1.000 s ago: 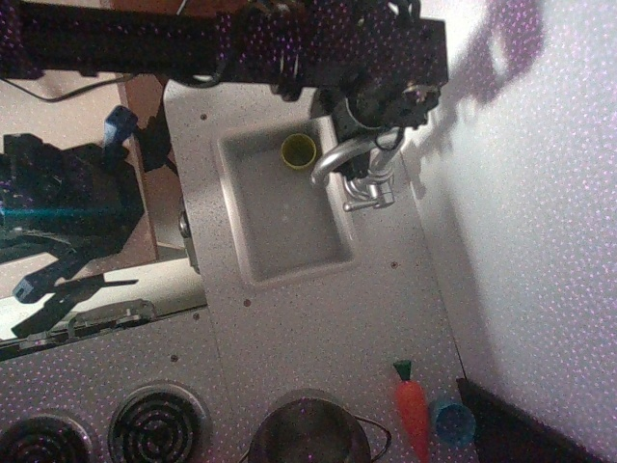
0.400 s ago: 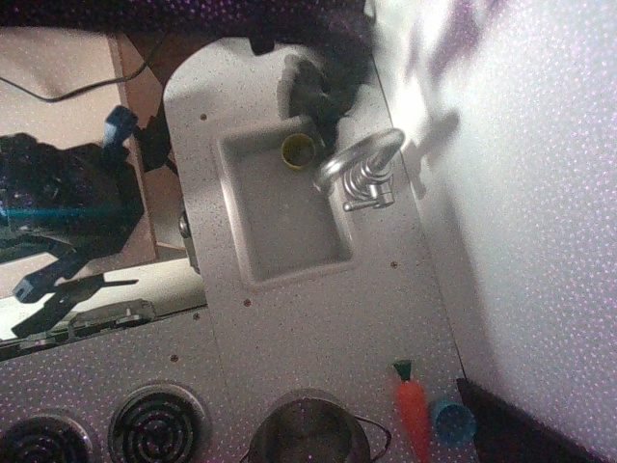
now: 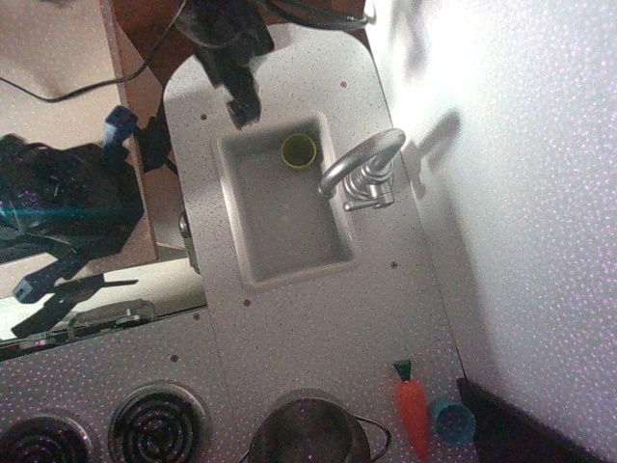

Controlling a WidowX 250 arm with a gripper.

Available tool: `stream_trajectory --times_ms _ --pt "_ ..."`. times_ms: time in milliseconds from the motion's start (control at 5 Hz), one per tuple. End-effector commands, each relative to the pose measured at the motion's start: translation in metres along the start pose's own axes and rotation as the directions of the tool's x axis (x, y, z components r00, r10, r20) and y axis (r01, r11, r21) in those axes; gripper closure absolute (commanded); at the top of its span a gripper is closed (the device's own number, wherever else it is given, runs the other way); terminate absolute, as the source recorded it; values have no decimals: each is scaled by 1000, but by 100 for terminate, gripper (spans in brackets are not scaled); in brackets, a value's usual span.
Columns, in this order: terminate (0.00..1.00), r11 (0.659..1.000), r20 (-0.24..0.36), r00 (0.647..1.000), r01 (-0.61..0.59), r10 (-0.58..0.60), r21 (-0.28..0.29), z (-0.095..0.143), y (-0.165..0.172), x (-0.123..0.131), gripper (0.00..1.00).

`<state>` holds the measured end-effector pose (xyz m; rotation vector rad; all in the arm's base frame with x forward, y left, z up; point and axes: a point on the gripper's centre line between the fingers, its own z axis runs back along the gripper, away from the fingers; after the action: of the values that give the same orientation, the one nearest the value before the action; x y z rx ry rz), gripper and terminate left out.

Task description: Turn faucet right

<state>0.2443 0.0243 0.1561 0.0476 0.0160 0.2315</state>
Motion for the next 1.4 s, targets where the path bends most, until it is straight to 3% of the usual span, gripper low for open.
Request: stream_trajectory --times_ms 0,200,400,600,800,1200 --pt "0 994 53 994 90 -93 62 23 -32 13 0" --pt "0 990 209 969 113 -129 85 23 -56 29 0" --pt "0 973 195 970 106 -147 206 24 -76 36 0" --pt "0 959 236 965 46 -115 278 21 -84 39 0" --pt "0 943 233 961 65 -146 326 18 -97 39 0" --pt "0 938 254 953 75 -167 339 7 -111 30 0"
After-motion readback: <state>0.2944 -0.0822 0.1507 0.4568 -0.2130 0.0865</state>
